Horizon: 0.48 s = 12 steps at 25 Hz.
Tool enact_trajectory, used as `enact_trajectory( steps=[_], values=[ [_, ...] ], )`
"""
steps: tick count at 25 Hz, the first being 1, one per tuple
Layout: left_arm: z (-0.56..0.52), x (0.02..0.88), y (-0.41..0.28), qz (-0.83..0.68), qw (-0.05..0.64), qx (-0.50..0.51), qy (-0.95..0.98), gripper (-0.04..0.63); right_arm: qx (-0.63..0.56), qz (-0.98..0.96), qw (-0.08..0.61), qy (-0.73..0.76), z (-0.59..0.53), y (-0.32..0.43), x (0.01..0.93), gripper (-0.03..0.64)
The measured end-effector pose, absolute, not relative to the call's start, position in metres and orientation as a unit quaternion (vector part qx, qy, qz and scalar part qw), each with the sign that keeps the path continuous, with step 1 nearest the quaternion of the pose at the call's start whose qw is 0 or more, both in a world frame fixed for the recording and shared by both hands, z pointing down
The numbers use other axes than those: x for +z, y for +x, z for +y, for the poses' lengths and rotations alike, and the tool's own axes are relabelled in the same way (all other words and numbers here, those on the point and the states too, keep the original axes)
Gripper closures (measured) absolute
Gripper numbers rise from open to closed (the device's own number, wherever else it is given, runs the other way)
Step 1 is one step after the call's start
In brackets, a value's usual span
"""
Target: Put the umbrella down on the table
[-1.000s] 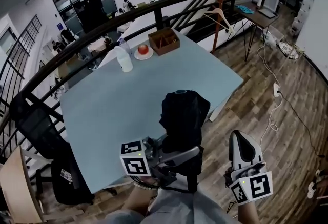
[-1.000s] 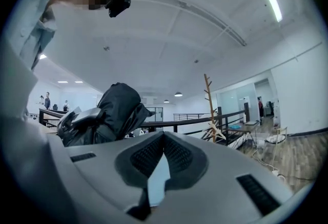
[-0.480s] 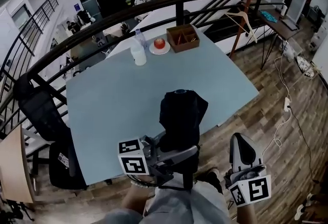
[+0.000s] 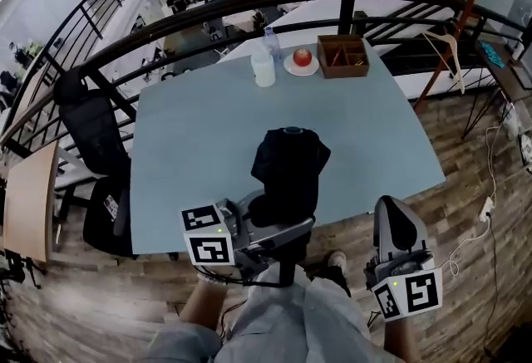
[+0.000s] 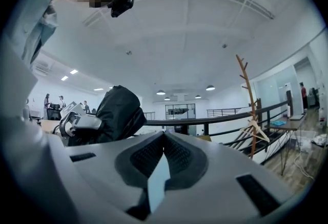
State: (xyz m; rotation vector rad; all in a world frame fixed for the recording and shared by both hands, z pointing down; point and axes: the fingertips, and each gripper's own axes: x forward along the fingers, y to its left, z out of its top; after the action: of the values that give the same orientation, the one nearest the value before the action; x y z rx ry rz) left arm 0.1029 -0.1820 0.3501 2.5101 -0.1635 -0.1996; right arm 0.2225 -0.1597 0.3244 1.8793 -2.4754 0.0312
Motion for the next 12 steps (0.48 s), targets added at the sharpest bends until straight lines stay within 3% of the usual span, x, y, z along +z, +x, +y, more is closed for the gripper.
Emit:
enact_trajectory(
  steps=[12],
  values=[
    [-0.223,0.396,0.166,-0.171,0.153,0.142,0.963,0.316,0.024,-0.841,0.011,0.54,-0.196,0.278,0.327,0.621]
  ],
)
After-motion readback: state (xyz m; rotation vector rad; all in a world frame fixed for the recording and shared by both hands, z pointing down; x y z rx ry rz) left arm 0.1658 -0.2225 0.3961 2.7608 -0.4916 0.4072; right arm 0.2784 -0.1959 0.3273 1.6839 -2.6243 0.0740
